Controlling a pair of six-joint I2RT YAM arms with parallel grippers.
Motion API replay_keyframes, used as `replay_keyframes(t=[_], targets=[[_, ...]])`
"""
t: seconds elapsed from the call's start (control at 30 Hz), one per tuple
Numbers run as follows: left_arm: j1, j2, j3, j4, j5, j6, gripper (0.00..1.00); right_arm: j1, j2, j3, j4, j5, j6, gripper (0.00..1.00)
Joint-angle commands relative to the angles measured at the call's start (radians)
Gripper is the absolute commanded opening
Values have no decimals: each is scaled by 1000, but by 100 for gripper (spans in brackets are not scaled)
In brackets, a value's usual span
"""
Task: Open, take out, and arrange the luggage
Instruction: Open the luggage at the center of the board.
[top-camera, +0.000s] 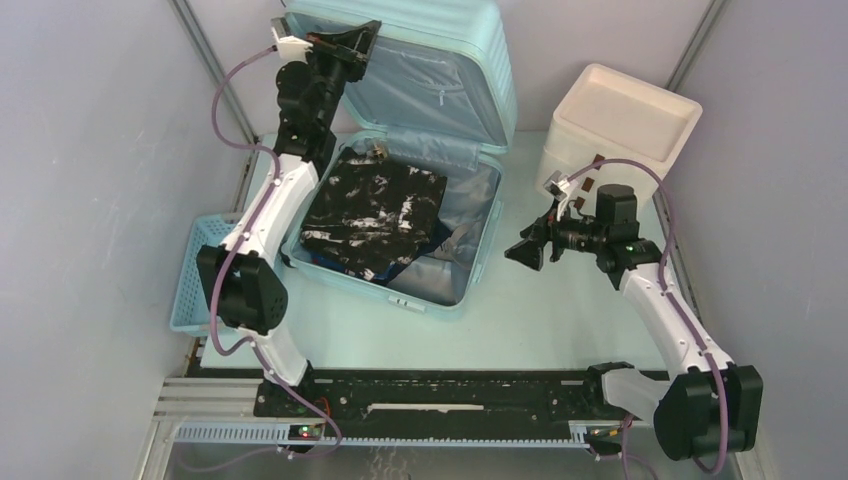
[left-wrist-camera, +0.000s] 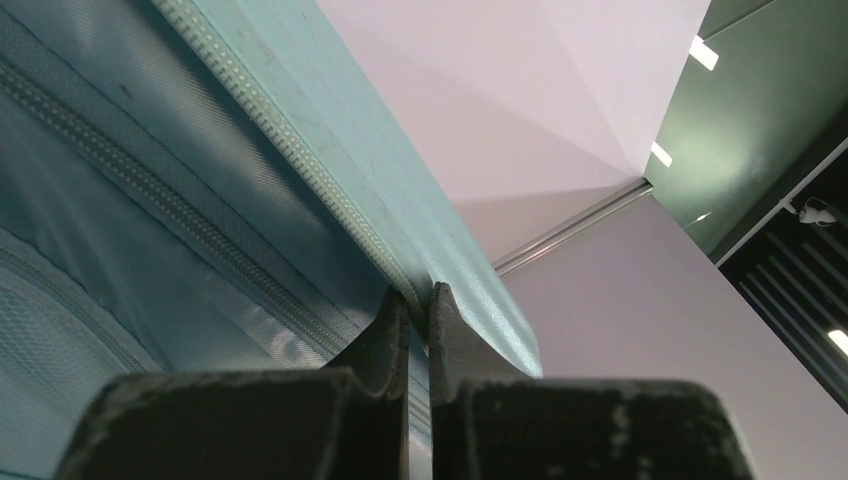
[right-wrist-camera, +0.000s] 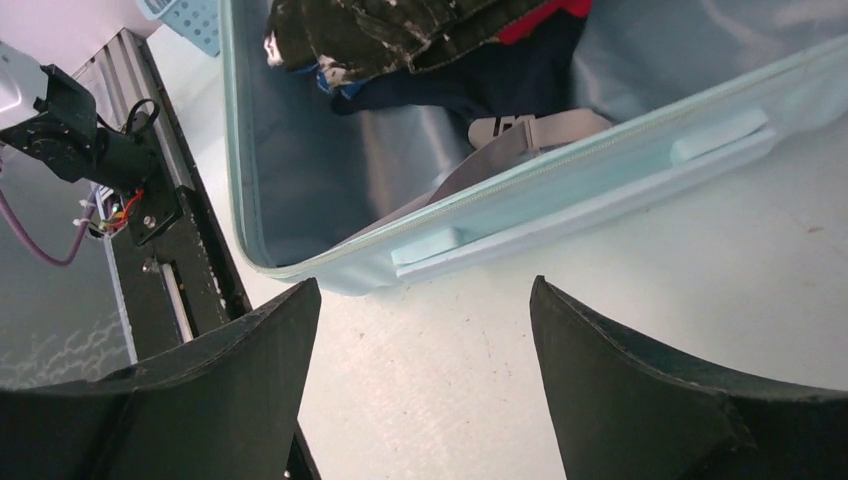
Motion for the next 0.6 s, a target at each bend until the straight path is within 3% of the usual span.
replay_keyframes(t=[0.0, 0.57], targets=[[36, 45, 71, -19, -47, 64, 9, 51, 27, -11, 131, 81, 145, 86], [36, 78, 163, -82, -32, 62, 54, 56, 23, -11, 138, 106, 161, 86]])
